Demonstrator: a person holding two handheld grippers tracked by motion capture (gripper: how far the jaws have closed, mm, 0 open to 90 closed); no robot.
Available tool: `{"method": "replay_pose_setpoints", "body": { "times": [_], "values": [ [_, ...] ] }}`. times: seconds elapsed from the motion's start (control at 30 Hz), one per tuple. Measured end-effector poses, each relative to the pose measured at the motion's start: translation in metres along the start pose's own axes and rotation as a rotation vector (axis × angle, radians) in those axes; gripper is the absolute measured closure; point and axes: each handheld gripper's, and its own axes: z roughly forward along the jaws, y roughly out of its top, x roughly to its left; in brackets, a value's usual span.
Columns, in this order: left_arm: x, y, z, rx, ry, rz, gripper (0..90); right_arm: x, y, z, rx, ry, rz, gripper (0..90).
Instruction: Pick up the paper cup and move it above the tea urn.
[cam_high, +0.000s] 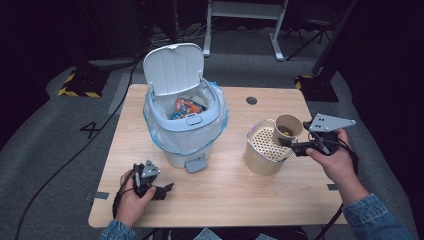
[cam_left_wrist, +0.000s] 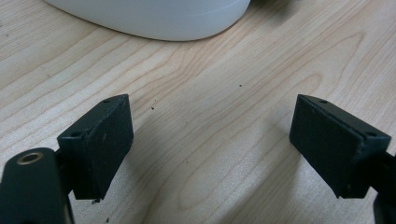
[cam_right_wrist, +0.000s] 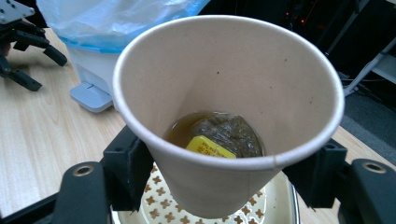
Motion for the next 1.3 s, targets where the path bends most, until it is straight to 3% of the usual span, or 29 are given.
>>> {"method": "replay_pose_setpoints", "body": {
  "times": [0.27, 0.7, 0.83, 1.03, 1.07, 1.3],
  "values": [
    [0.000, 0.000, 0.000, 0.000, 0.001, 0.003, 13.9, -0.010, -0.003, 0.004, 0.023, -0.037, -0.017, 32.0],
    [0.000, 0.000, 0.000, 0.002, 0.004, 0.004, 14.1, -0.013, -0.004, 0.005, 0.068, -0.134, -0.187, 32.5],
    [0.000, 0.000, 0.000, 0.000, 0.005, 0.005, 14.2, -0.010, -0.003, 0.007, 0.100, -0.183, -0.307, 32.5],
    [0.000, 0.000, 0.000, 0.002, 0.005, 0.005, 14.2, -0.007, -0.002, 0.008, 0.137, -0.222, -0.412, 32.6],
    [0.000, 0.000, 0.000, 0.002, 0.005, 0.005, 14.2, -0.007, -0.002, 0.008, 0.137, -0.222, -0.412, 32.6],
    [0.000, 0.000, -0.001, 0.002, 0.004, 0.004, 14.2, 0.005, 0.001, 0.013, 0.231, -0.334, -0.679, 32.7]
  ]
}}
